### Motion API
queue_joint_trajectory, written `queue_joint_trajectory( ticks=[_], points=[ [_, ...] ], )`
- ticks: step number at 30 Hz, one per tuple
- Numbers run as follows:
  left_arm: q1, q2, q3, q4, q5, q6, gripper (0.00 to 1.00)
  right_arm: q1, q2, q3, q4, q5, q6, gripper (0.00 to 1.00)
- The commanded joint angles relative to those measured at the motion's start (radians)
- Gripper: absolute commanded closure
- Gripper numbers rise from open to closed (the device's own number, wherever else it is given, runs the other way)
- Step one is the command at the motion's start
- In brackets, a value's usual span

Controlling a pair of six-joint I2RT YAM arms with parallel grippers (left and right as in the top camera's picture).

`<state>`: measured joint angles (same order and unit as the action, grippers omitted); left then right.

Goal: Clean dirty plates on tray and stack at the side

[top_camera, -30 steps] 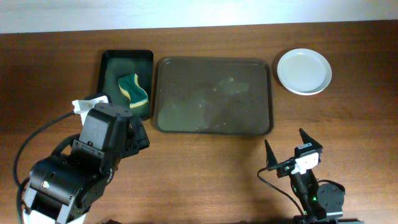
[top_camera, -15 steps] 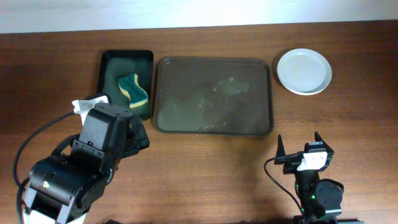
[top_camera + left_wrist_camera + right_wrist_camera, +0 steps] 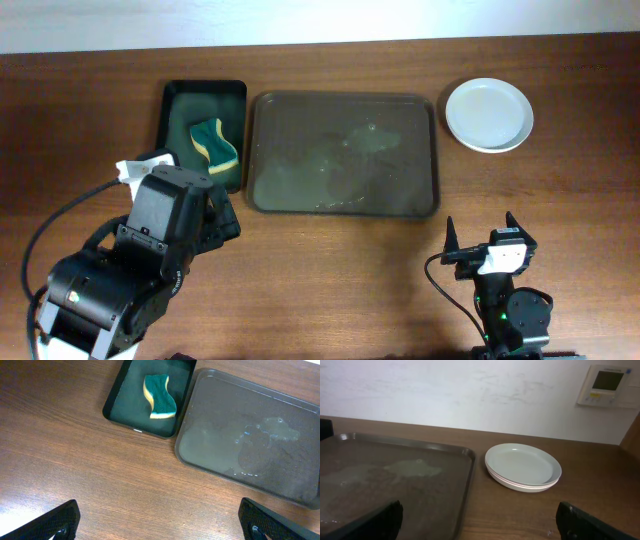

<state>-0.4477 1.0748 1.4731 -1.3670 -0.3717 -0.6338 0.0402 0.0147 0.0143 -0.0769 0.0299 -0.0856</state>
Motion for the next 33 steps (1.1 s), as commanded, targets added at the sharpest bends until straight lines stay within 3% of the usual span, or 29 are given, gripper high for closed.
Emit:
queue_joint_trajectory(
  ticks=[1, 15, 17, 21, 24, 27, 33],
  points=[
    [0.002, -0.010, -0.002, 0.001, -0.010, -0.013, 0.01, 0.007, -0.011, -0.009, -0.002, 0.019, 0.005, 0.02],
    [-0.002, -0.008, -0.006, -0.017, 0.018, 0.024, 0.01, 0.007, -0.011, -0.009, -0.002, 0.019, 0.005, 0.02],
    [-0.003, -0.008, -0.022, 0.000, 0.073, 0.142, 0.01, 0.007, -0.011, -0.009, -0.002, 0.019, 0.005, 0.02],
    [0.029, -0.062, -0.119, 0.138, 0.228, 0.505, 0.01, 0.007, -0.011, -0.009, -0.002, 0.019, 0.005, 0.02],
    [0.102, -0.141, -0.254, 0.293, 0.391, 0.671, 0.01, 0.007, -0.011, -0.009, -0.002, 0.019, 0.005, 0.02],
    [0.203, -0.228, -0.418, 0.418, 0.519, 0.727, 0.01, 0.007, -0.011, -0.009, -0.002, 0.019, 0.005, 0.02],
    [0.349, -0.439, -0.763, 0.620, 0.537, 0.760, 0.01, 0.007, -0.011, -0.009, -0.002, 0.019, 0.005, 0.02]
  ],
)
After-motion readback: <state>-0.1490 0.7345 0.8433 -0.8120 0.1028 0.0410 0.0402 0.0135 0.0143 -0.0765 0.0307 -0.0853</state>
